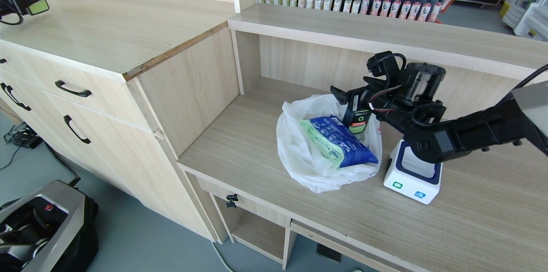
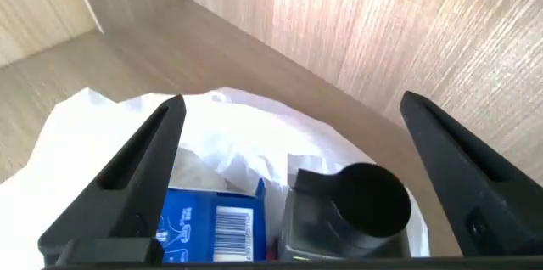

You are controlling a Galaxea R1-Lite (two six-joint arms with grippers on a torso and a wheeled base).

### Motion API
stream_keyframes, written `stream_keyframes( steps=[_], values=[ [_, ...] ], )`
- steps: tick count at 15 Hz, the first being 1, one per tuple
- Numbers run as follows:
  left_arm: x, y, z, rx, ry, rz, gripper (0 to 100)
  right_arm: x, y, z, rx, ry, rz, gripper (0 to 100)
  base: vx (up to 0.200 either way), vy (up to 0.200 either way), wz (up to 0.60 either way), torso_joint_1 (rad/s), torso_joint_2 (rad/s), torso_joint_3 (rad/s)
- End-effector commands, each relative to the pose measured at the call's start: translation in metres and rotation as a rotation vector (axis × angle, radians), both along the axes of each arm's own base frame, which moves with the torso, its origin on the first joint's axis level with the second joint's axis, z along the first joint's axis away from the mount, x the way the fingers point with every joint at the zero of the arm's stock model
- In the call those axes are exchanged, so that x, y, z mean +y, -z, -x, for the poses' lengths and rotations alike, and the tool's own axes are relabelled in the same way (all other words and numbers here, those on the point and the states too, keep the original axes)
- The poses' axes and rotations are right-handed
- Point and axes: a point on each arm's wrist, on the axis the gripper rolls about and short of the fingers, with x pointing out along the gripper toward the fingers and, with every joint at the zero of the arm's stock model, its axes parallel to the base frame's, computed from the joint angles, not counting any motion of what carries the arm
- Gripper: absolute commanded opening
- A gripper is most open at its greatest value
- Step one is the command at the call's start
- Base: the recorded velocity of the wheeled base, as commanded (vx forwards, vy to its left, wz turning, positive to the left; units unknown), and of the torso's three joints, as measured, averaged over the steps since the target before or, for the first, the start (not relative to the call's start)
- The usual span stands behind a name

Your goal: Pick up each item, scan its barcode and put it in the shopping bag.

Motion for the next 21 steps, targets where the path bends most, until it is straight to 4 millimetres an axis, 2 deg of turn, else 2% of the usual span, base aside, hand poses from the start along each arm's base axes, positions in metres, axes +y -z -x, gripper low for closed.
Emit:
stream_keyframes(
  steps=[1, 3, 7, 11, 16, 19, 21],
  values=[
    [0.000, 0.000, 0.000, -0.002, 0.000, 0.000, 100, 0.006, -0.044, 0.026, -0.084, -0.037, -0.006, 100, 0.000, 0.000, 0.00, 0.000, 0.00, 0.000],
    [0.000, 0.000, 0.000, 0.000, 0.000, 0.000, 100, 0.002, -0.069, 0.046, -0.129, -0.034, 0.028, 100, 0.000, 0.000, 0.00, 0.000, 0.00, 0.000],
    [0.000, 0.000, 0.000, -0.002, 0.000, 0.000, 100, -0.018, -0.101, 0.092, -0.173, -0.016, 0.053, 100, 0.000, 0.000, 0.00, 0.000, 0.00, 0.000],
    [0.000, 0.000, 0.000, -0.002, 0.000, 0.000, 100, -0.046, -0.130, 0.124, -0.275, 0.002, 0.077, 100, 0.000, 0.000, -0.60, -0.005, 0.00, 0.004],
    [0.000, 0.000, 0.000, 0.000, 0.000, 0.000, 100, -0.066, -0.132, 0.139, -0.210, 0.078, 0.091, 100, 0.000, 0.000, -0.60, 0.000, 0.00, 0.003],
    [0.000, 0.000, 0.000, 0.000, 0.000, 0.000, 100, -0.075, -0.122, 0.154, -0.097, 0.266, 0.044, 100, 0.000, 0.000, -0.20, 0.001, 0.00, 0.002],
    [0.000, 0.000, 0.000, 0.000, 0.000, 0.000, 100, -0.092, -0.121, 0.169, -0.047, 0.435, 0.009, 100, 0.000, 0.000, 0.00, 0.000, 0.00, 0.000]
  ],
)
